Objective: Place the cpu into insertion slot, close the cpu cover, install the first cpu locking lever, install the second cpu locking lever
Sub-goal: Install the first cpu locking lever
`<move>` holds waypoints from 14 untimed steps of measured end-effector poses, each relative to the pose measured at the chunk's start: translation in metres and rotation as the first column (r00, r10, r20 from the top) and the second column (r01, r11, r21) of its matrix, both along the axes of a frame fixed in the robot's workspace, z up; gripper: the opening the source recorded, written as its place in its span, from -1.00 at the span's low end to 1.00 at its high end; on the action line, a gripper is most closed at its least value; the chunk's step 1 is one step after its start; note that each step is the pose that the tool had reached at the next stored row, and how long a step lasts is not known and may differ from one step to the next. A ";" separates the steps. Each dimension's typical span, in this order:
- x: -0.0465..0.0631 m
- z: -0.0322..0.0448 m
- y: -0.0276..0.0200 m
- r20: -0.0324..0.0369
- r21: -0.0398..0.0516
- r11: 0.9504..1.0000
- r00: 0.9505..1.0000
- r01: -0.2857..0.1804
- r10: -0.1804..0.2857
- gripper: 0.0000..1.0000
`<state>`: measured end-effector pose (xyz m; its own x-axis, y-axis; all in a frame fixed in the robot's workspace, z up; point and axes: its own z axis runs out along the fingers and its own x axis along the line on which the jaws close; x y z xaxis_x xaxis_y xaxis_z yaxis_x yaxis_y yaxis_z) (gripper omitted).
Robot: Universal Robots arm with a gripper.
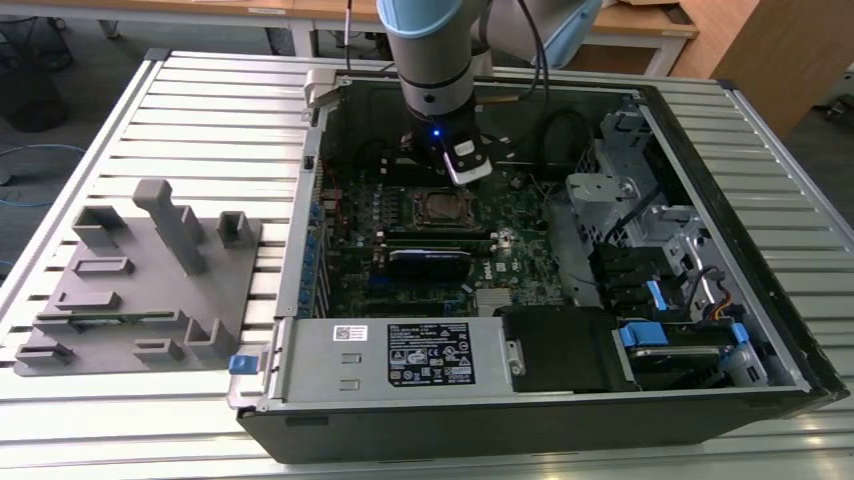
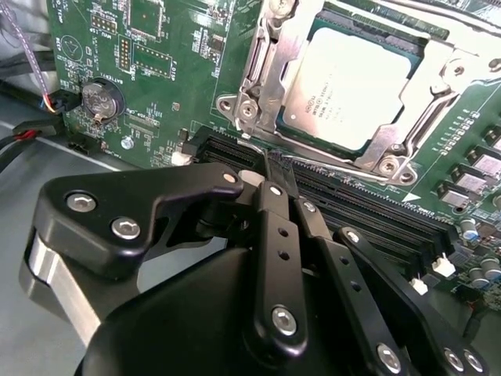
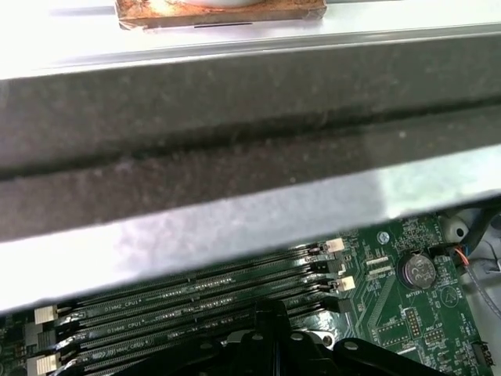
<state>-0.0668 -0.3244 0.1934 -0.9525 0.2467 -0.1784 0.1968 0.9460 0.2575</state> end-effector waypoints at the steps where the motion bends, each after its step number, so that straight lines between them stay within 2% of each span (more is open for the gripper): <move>1: 0.000 -0.0001 -0.0001 0.000 0.000 1.000 1.000 0.000 0.000 -0.80; 14: 0.000 -0.0003 0.0027 0.000 0.000 1.000 1.000 0.000 0.000 -0.80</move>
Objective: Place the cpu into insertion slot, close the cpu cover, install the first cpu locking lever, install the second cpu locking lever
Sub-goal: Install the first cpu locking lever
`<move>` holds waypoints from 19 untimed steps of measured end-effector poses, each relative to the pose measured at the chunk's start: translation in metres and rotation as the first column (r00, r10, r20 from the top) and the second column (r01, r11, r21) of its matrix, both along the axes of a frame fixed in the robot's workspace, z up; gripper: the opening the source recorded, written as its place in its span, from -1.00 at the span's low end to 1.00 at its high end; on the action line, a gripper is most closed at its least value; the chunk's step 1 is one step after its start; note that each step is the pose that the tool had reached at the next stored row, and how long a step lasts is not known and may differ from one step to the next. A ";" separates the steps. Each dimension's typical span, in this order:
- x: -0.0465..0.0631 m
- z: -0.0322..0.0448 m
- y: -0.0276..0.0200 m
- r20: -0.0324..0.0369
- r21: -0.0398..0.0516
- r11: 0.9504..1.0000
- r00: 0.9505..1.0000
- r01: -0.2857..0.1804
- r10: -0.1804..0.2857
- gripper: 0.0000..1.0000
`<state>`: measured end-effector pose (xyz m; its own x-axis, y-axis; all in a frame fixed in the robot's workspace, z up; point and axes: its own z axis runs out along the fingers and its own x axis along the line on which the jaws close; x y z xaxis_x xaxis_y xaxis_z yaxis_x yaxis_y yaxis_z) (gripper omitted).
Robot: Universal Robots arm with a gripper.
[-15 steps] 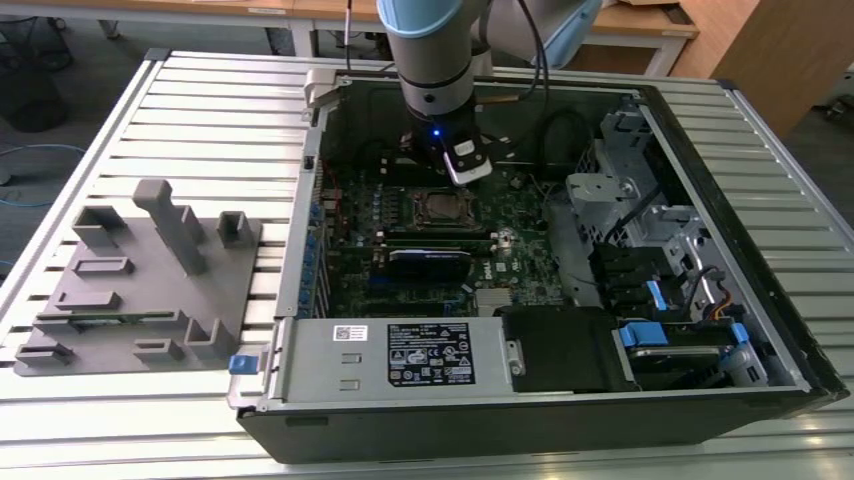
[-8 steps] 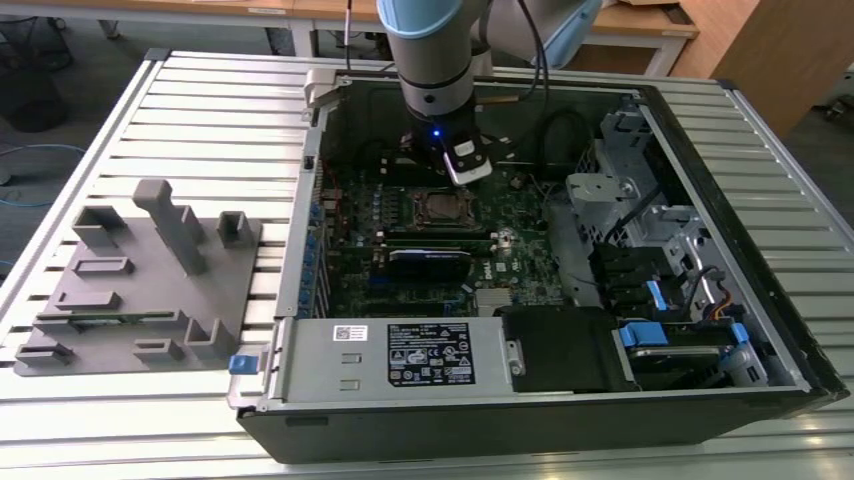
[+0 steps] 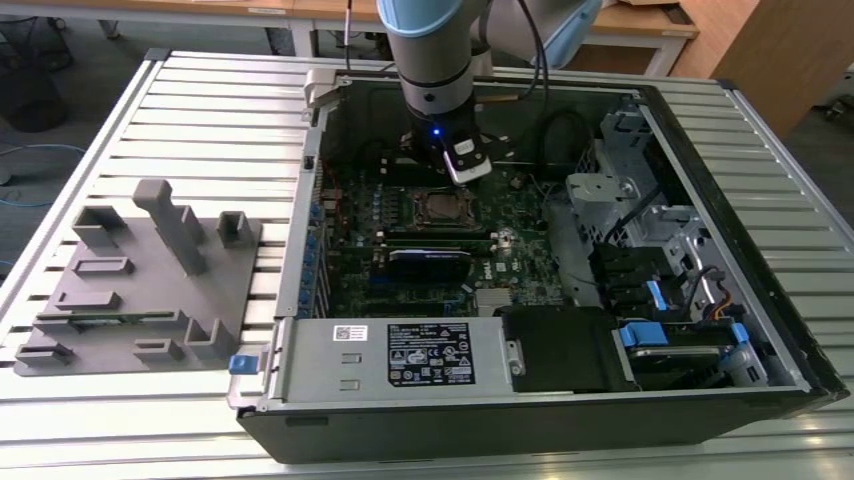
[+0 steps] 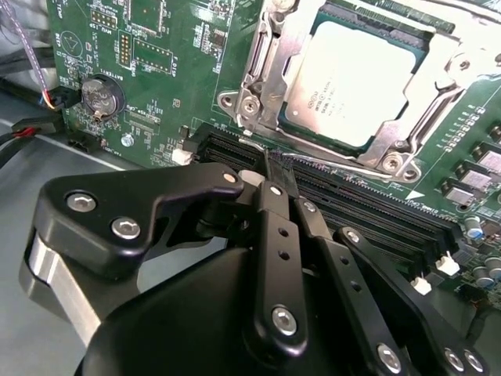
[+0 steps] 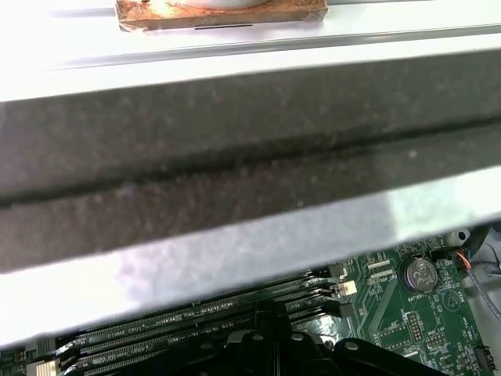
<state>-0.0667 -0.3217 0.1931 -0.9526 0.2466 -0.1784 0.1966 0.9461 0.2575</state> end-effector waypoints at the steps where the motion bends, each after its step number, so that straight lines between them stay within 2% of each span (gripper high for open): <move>1: 0.000 -0.0001 0.0001 0.000 0.000 1.000 1.000 0.000 0.000 -0.80; 8: 0.000 -0.0007 -0.0002 0.006 -0.008 1.000 1.000 0.000 0.000 -0.80; 13: 0.000 -0.0011 -0.0013 0.010 -0.017 1.000 1.000 0.000 0.000 -0.80; 19: 0.000 -0.0017 -0.0020 0.018 -0.025 1.000 1.000 0.000 0.000 -0.80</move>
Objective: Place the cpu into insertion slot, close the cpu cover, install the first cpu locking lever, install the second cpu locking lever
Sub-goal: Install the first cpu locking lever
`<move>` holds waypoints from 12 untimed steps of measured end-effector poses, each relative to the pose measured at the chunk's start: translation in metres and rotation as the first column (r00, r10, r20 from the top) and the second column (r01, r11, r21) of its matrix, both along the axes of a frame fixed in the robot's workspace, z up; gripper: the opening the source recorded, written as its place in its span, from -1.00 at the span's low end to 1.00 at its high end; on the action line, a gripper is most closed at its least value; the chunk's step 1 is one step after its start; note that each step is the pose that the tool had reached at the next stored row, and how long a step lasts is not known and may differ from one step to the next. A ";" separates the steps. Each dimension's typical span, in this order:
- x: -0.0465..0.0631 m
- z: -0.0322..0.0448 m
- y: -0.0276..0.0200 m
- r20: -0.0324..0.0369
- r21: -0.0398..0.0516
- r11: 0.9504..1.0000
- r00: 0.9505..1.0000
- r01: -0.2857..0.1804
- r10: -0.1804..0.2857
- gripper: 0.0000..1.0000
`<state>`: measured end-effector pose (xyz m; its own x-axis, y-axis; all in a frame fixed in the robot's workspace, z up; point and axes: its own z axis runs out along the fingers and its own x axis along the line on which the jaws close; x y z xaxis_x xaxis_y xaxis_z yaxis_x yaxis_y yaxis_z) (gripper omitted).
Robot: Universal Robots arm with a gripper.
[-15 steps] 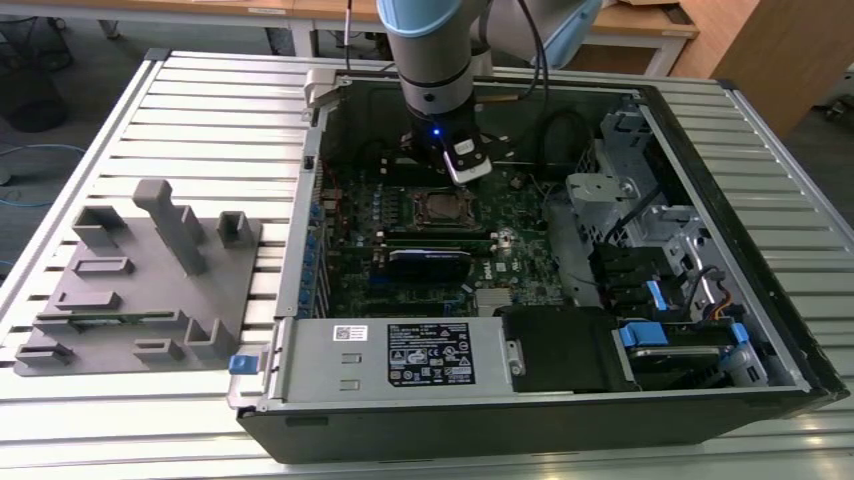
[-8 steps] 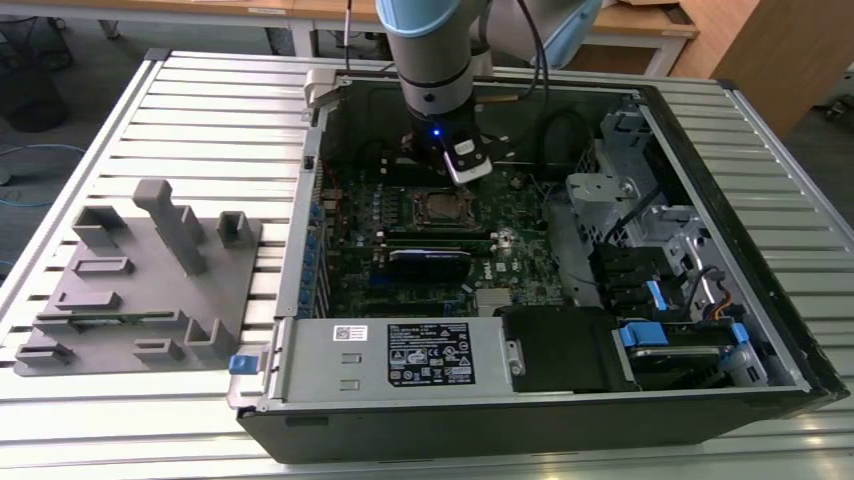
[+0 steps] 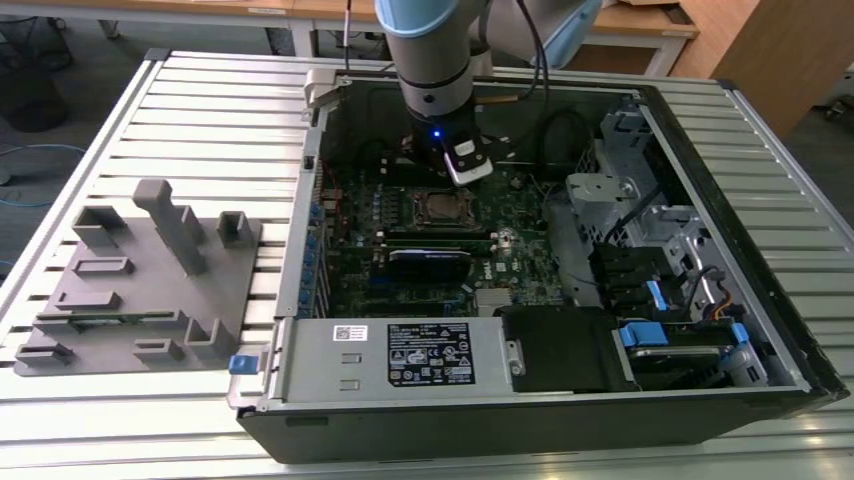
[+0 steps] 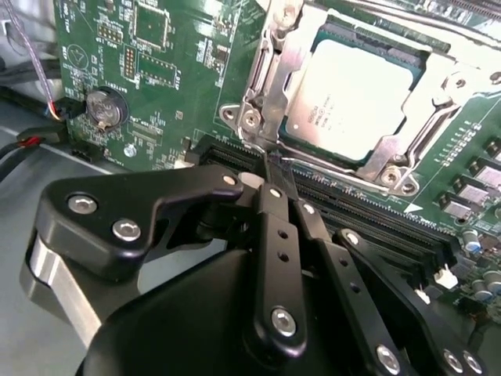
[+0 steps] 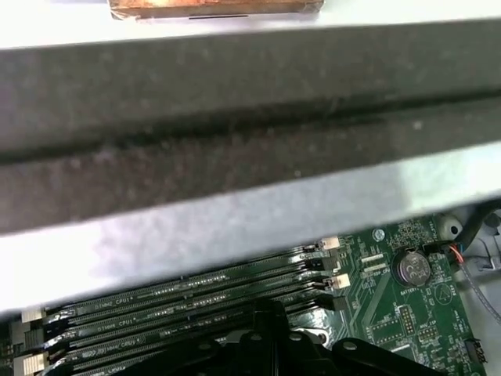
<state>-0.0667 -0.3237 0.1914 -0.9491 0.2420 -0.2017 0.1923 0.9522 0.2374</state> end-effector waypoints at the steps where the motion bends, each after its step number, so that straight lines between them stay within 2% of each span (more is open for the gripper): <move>1: 0.000 -0.0001 0.0000 0.002 -0.001 1.000 1.000 0.000 0.000 -0.80; 6: 0.000 -0.0017 0.0000 0.008 -0.001 1.000 1.000 0.000 0.000 -0.80; 12: 0.000 -0.0022 0.0000 0.009 -0.001 1.000 1.000 0.000 0.000 -0.80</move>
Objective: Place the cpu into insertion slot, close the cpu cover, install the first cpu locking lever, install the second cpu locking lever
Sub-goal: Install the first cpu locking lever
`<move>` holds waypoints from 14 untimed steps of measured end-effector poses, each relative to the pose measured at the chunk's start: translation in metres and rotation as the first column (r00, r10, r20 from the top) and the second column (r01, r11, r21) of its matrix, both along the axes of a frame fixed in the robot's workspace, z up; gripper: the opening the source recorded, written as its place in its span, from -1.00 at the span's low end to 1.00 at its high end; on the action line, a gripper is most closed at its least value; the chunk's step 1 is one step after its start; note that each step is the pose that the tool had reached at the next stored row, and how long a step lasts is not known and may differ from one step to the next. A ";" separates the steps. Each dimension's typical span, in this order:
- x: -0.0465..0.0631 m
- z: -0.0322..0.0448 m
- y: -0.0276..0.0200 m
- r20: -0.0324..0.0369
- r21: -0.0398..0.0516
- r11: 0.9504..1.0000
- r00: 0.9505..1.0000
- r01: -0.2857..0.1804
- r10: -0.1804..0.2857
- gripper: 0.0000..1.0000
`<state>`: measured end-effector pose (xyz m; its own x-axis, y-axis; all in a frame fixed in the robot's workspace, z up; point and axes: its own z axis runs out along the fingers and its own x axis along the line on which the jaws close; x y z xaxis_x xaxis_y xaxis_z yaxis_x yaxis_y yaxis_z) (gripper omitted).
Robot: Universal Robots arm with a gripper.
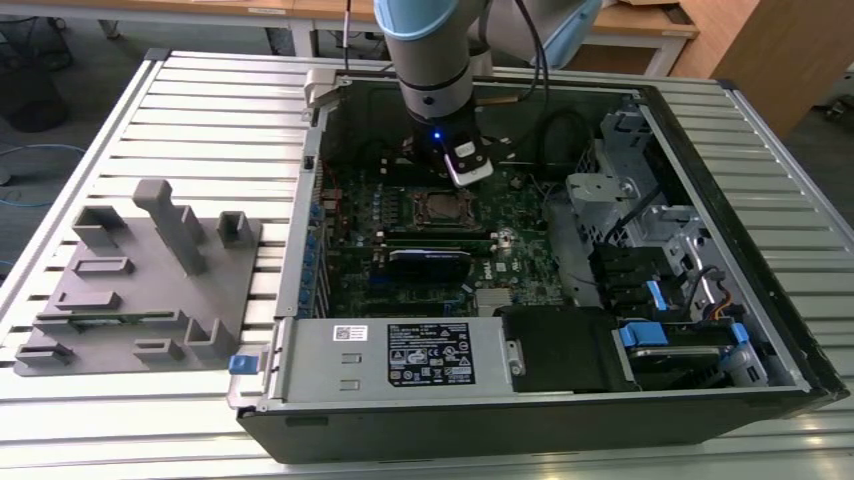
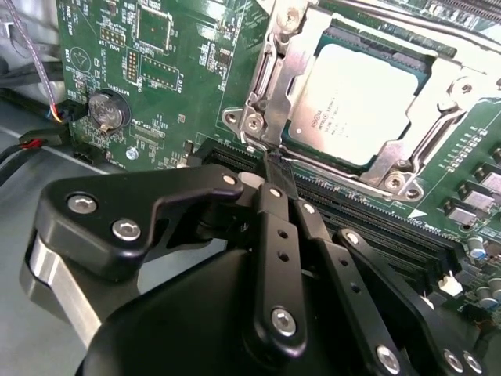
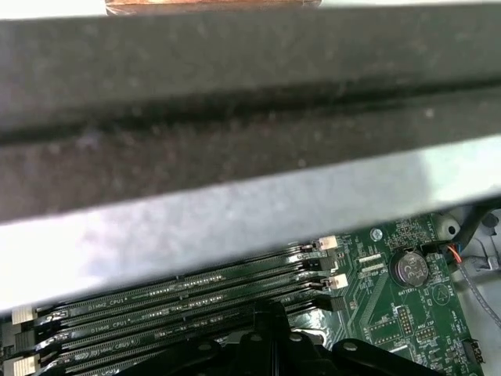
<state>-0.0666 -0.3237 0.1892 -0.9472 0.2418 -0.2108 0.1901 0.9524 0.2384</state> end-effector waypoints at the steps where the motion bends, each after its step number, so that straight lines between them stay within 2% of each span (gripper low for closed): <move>1: 0.000 0.0000 0.0000 0.000 0.000 1.000 1.000 0.000 0.000 -0.80; 6: 0.000 0.0010 0.0000 -0.003 0.000 1.000 1.000 0.000 0.000 -0.80; 12: 0.000 0.0012 0.0000 -0.003 0.000 1.000 1.000 0.000 0.000 -0.80; 14: 0.000 0.0013 -0.0001 -0.004 0.003 1.000 1.000 0.000 0.000 -0.80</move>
